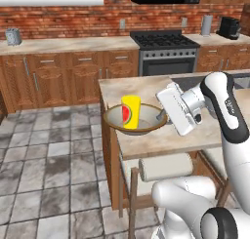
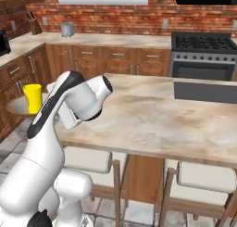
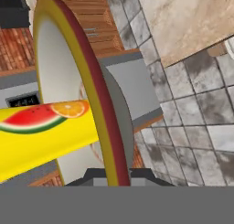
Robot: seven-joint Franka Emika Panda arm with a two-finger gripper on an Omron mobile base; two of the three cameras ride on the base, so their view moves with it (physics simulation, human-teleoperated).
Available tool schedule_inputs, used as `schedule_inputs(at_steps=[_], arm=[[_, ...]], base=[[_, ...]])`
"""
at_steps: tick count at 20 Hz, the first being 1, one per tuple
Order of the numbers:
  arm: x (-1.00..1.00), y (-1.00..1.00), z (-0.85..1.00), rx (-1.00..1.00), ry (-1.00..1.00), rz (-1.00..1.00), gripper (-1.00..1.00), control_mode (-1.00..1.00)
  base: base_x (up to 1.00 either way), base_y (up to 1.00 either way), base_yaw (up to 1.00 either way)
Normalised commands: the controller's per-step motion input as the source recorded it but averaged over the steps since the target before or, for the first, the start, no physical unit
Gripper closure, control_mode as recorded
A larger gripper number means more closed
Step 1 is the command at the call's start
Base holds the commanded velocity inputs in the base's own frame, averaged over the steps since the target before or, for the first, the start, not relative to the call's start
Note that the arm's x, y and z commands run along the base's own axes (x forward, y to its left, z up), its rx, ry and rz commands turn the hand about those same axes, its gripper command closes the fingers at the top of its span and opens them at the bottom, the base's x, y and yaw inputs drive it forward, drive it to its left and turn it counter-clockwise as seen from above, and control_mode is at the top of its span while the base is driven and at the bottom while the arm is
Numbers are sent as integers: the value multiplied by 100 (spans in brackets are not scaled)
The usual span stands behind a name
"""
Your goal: Place the cup inside the bowl on the dining table and move the bowl to any counter.
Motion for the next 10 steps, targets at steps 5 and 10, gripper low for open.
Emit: schedule_inputs(at_steps=[5, 10], arm=[[0, 0, 0, 0, 0, 0, 100, 100], [0, 0, 0, 0, 0, 0, 100, 100]], base=[[0, 74, 0], [0, 65, 0]])
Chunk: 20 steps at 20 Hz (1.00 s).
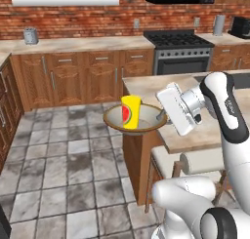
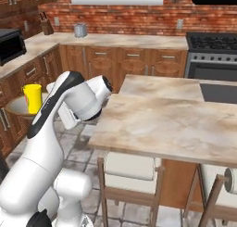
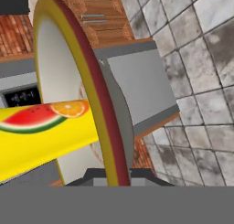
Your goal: Place the cup inside the bowl on the dining table and move the bowl to any counter.
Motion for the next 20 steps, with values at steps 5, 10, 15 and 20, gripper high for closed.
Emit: schedule_inputs(at_steps=[5, 10, 15, 20], arm=[[0, 0, 0, 0, 0, 0, 100, 100], [0, 0, 0, 0, 0, 0, 100, 100], [0, 0, 0, 0, 0, 0, 100, 100], [0, 0, 0, 0, 0, 0, 100, 100]], base=[[22, 58, 0], [51, 47, 0], [61, 42, 0], [57, 40, 0]])
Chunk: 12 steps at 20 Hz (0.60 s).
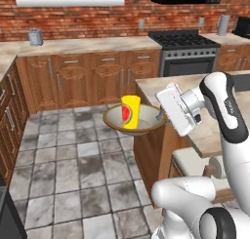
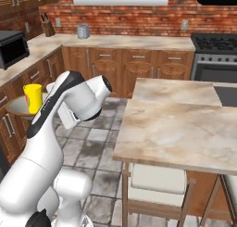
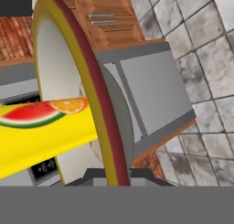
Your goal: Place the cup inside the bowl on the dining table and move the bowl to any counter.
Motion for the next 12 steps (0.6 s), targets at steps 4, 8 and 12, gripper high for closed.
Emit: schedule_inputs(at_steps=[4, 8, 12], arm=[[0, 0, 0, 0, 0, 0, 100, 100], [0, 0, 0, 0, 0, 0, 100, 100], [0, 0, 0, 0, 0, 0, 100, 100]], base=[[22, 46, 0], [-16, 45, 0], [-29, 52, 0]])
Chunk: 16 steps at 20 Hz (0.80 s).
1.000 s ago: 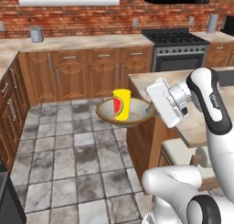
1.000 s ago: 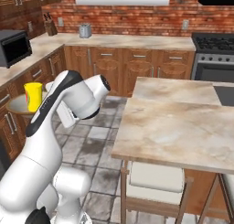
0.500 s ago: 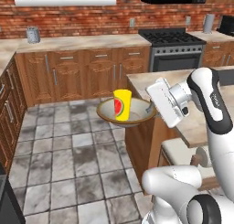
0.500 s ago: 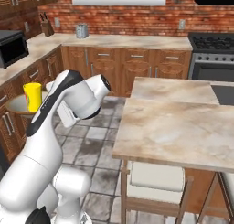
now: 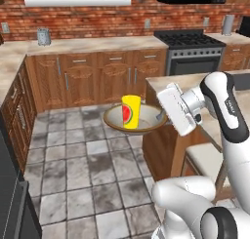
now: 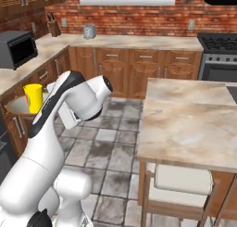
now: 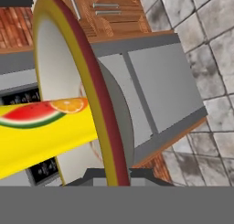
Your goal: Place the cup inside the bowl on the dining table and move the bowl to any counter.
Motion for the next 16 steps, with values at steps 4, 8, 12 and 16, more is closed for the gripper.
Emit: schedule_inputs(at_steps=[4, 8, 12, 16], arm=[[0, 0, 0, 0, 0, 0, 100, 100], [0, 0, 0, 0, 0, 0, 100, 100], [0, 0, 0, 0, 0, 0, 100, 100], [0, 0, 0, 0, 0, 0, 100, 100]], base=[[-1, 50, 0], [27, 50, 0], [51, 49, 0], [60, 42, 0]])
